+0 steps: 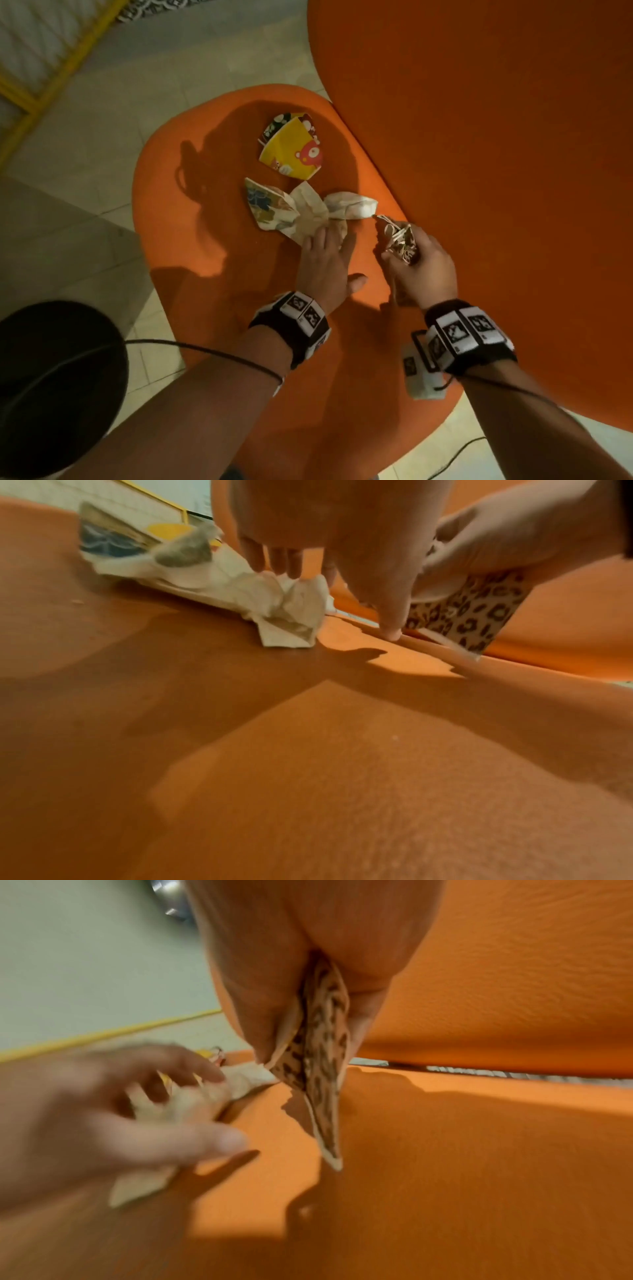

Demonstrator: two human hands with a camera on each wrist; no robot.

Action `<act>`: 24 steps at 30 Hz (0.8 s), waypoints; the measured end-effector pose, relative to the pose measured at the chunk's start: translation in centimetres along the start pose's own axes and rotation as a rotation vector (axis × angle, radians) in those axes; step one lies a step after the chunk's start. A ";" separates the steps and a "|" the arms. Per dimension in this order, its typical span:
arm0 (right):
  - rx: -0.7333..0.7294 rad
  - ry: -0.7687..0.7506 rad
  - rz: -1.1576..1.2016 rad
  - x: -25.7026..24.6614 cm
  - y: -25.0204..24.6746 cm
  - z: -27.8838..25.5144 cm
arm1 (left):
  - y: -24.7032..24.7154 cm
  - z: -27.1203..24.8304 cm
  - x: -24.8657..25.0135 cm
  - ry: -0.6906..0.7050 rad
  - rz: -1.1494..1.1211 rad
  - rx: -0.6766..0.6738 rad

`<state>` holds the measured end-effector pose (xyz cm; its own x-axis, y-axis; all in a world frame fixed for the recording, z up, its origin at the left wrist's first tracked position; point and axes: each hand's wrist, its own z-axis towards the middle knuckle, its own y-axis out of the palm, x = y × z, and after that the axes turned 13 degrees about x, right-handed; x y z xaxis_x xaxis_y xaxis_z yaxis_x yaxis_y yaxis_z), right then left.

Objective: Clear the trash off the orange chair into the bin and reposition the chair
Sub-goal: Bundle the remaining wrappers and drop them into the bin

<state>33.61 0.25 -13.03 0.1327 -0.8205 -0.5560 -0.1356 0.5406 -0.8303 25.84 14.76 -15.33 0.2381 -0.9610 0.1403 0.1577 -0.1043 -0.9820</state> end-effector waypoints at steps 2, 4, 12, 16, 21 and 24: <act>-0.025 0.171 0.242 0.8 -0.2 -1.5 | 0.4 0.1 0.5 -0.051 -0.003 -0.056; -0.064 0.271 0.379 1.5 -0.5 -2.8 | 0.0 0.4 0.9 -0.099 -0.071 -0.095; -0.275 0.338 0.592 2.9 -2.0 -5.0 | -1.0 -0.5 1.4 -0.360 -0.482 -0.108; -0.402 0.289 0.685 2.0 -3.3 -5.5 | -3.3 -2.6 2.3 -0.676 -0.931 -0.179; -0.599 0.166 0.655 -0.9 -3.2 -6.3 | -5.8 -6.9 1.9 -0.918 -1.212 -0.092; -0.718 0.055 0.586 -3.7 -2.2 -7.8 | -6.7 -10.9 0.2 -1.127 -1.350 0.049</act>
<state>25.73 0.67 -8.86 -0.1932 -0.4705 -0.8610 -0.7444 0.6420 -0.1837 14.34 12.44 -10.10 0.4117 0.4150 0.8113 0.8077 -0.5784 -0.1140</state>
